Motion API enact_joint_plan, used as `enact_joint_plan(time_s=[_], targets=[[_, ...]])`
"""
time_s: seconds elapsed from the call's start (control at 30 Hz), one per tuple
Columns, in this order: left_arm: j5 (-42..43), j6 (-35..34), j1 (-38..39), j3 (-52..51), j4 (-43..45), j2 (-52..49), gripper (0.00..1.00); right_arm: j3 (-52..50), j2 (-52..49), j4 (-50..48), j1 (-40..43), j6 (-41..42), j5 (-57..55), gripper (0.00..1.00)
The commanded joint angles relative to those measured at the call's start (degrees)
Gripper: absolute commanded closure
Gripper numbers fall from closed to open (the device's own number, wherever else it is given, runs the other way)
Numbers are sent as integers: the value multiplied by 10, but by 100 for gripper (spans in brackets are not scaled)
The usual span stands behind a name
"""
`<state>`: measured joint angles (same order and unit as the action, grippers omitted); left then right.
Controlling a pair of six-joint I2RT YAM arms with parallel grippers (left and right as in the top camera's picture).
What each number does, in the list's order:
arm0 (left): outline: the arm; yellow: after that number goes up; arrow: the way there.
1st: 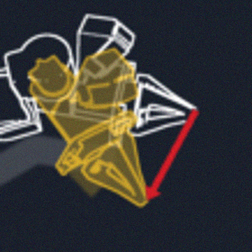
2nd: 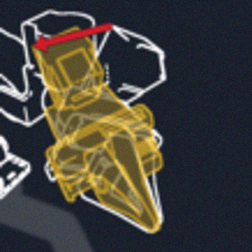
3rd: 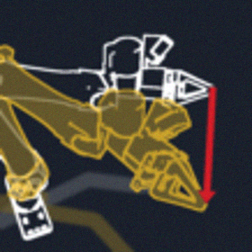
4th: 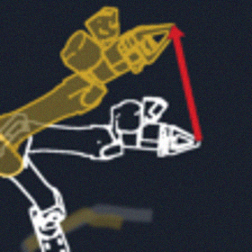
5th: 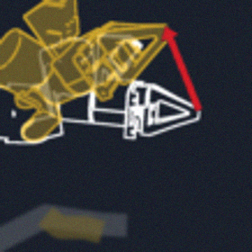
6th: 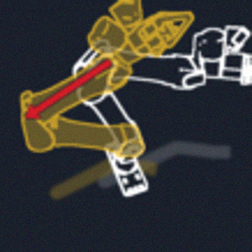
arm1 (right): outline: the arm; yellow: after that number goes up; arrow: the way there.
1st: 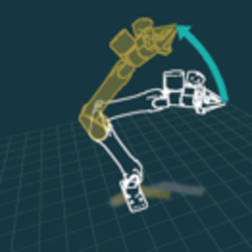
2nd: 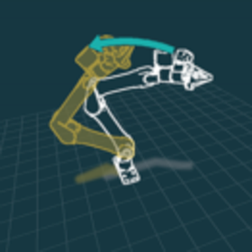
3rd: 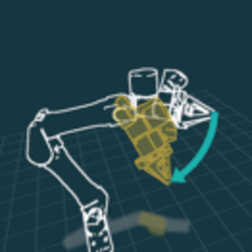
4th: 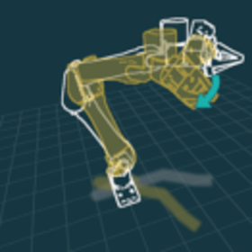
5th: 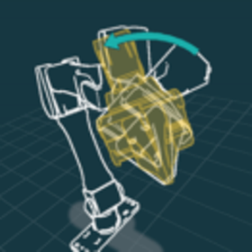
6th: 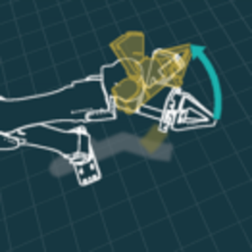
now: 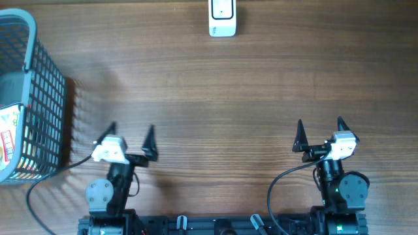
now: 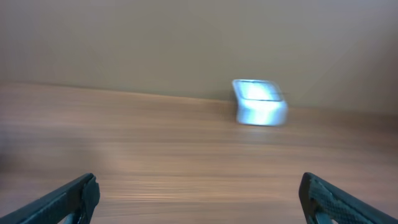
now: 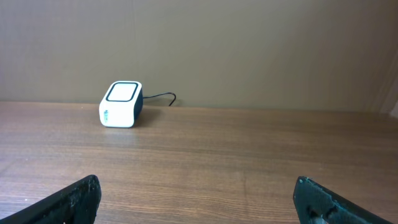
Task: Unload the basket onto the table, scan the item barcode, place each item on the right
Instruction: 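Reach the left gripper into the basket and grasp a snack bag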
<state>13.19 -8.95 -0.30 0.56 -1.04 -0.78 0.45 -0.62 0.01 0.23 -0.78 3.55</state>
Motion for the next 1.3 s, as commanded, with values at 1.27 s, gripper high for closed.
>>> enact_joint_plan(time_s=[1.27], targets=[[-461, -155, -203, 1385, -741, -885, 0, -1, 2, -1, 3, -6, -3, 0]])
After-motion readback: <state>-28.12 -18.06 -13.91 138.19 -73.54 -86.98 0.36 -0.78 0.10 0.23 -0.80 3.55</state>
